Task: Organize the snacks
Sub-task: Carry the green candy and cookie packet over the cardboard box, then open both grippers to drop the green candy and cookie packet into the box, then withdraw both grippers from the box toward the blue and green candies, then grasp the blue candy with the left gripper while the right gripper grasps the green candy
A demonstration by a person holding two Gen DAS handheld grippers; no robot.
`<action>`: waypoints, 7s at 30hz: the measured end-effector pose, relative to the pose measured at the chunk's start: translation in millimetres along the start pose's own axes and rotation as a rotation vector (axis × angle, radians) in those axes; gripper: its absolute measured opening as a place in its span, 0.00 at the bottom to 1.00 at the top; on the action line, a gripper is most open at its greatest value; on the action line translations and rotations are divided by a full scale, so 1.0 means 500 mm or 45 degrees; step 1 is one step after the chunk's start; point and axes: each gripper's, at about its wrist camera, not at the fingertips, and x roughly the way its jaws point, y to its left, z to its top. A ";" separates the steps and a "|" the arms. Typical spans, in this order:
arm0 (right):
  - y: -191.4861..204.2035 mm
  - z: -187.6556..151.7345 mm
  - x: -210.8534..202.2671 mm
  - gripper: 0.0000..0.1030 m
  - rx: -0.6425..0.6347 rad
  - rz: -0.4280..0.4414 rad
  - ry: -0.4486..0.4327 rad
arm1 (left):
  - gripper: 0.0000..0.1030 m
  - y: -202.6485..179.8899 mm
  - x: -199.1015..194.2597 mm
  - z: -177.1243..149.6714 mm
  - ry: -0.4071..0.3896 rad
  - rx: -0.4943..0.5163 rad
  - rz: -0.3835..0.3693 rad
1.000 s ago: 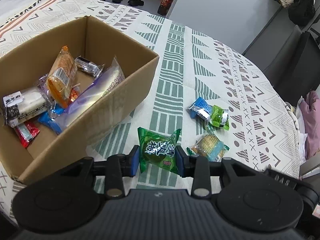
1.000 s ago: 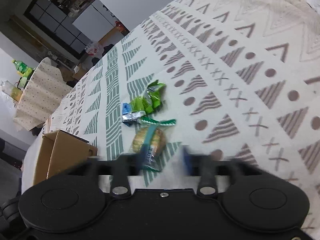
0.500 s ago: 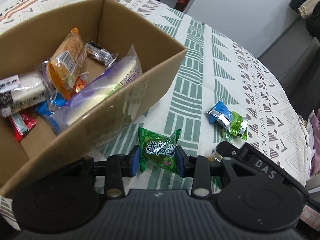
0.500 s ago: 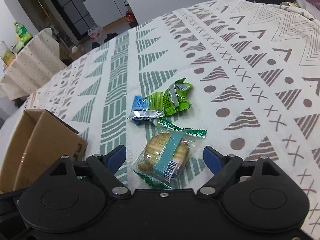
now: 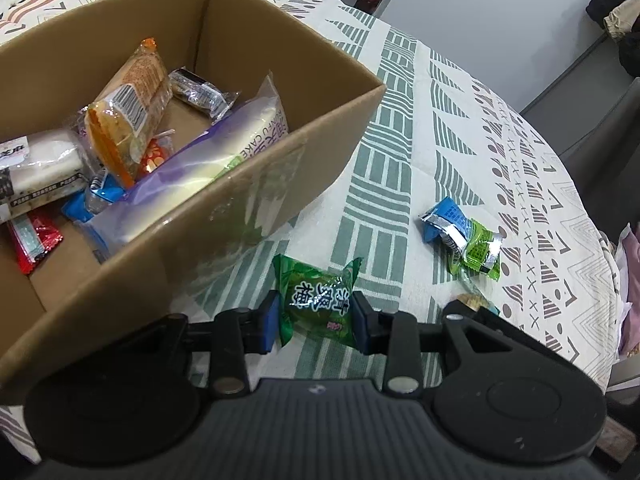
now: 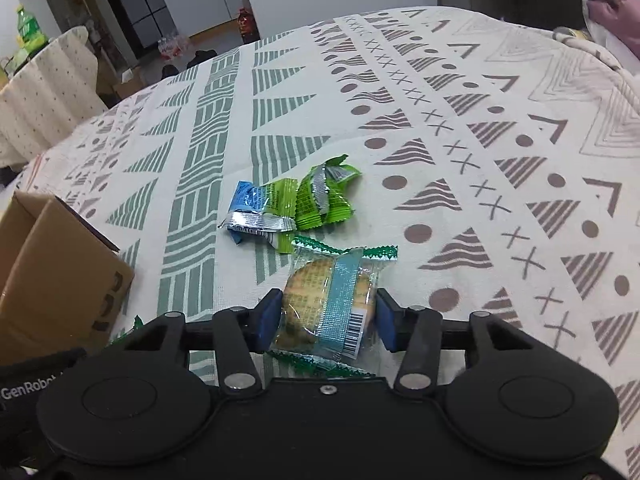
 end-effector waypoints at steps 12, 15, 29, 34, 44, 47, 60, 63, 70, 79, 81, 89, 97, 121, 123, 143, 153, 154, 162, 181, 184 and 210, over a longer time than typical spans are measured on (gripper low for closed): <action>-0.030 -0.001 -0.107 0.47 0.075 0.102 -0.085 | 0.35 -0.018 -0.064 0.000 -0.058 0.055 -0.032; -0.035 0.003 -0.134 0.47 0.091 0.135 -0.114 | 0.35 -0.030 -0.092 0.002 -0.087 0.080 -0.053; -0.008 0.021 -0.228 0.47 0.051 0.346 -0.235 | 0.35 -0.042 -0.227 0.026 -0.224 0.130 -0.078; 0.008 0.023 -0.248 0.47 0.024 0.403 -0.254 | 0.35 -0.031 -0.259 0.040 -0.256 0.110 -0.077; 0.060 0.028 -0.271 0.47 -0.041 0.448 -0.290 | 0.35 0.003 -0.302 0.062 -0.289 0.133 -0.101; 0.072 0.030 -0.279 0.47 -0.046 0.455 -0.307 | 0.35 0.017 -0.310 0.073 -0.293 0.137 -0.108; 0.153 0.031 -0.276 0.47 -0.115 0.462 -0.325 | 0.35 0.091 -0.320 0.141 -0.261 0.134 -0.120; 0.175 0.030 -0.265 0.47 -0.132 0.454 -0.313 | 0.35 0.117 -0.305 0.159 -0.232 0.121 -0.115; 0.225 0.021 -0.237 0.47 -0.167 0.461 -0.276 | 0.35 0.182 -0.275 0.186 -0.183 0.075 -0.088; 0.262 0.012 -0.219 0.47 -0.199 0.480 -0.227 | 0.40 0.230 -0.246 0.164 -0.041 0.032 -0.134; 0.267 0.007 -0.215 0.47 -0.196 0.496 -0.207 | 0.44 0.240 -0.240 0.165 -0.013 0.010 -0.143; 0.304 -0.016 -0.220 0.47 -0.235 0.574 -0.142 | 0.66 0.274 -0.263 0.182 -0.063 -0.044 -0.107; 0.298 -0.028 -0.218 0.56 -0.198 0.670 -0.087 | 0.73 0.284 -0.279 0.185 -0.097 -0.050 -0.068; 0.059 -0.008 -0.325 0.86 -0.089 0.506 -0.234 | 0.92 0.125 -0.329 0.089 -0.153 0.123 -0.124; 0.041 -0.010 -0.332 0.88 -0.085 0.504 -0.241 | 0.93 0.106 -0.330 0.079 -0.151 0.140 -0.126; -0.130 -0.018 -0.344 1.00 -0.002 0.431 -0.235 | 1.00 -0.037 -0.327 -0.030 -0.181 0.232 -0.108; -0.188 -0.001 -0.322 1.00 0.044 0.400 -0.285 | 1.00 -0.084 -0.295 -0.044 -0.158 0.264 -0.078; -0.192 0.001 -0.316 1.00 0.053 0.396 -0.277 | 1.00 -0.090 -0.290 -0.044 -0.162 0.273 -0.073; -0.206 0.032 -0.263 1.00 0.106 0.422 -0.242 | 1.00 -0.111 -0.236 -0.042 -0.149 0.290 -0.058; -0.224 0.096 -0.144 0.99 0.163 0.411 -0.135 | 0.99 -0.147 -0.099 -0.014 -0.121 0.361 -0.038; -0.221 0.101 -0.120 0.95 0.162 0.417 -0.096 | 0.97 -0.146 -0.082 -0.013 -0.119 0.365 -0.062; -0.193 0.147 0.077 0.63 0.234 0.516 0.080 | 0.64 -0.205 0.120 0.078 -0.065 0.337 -0.149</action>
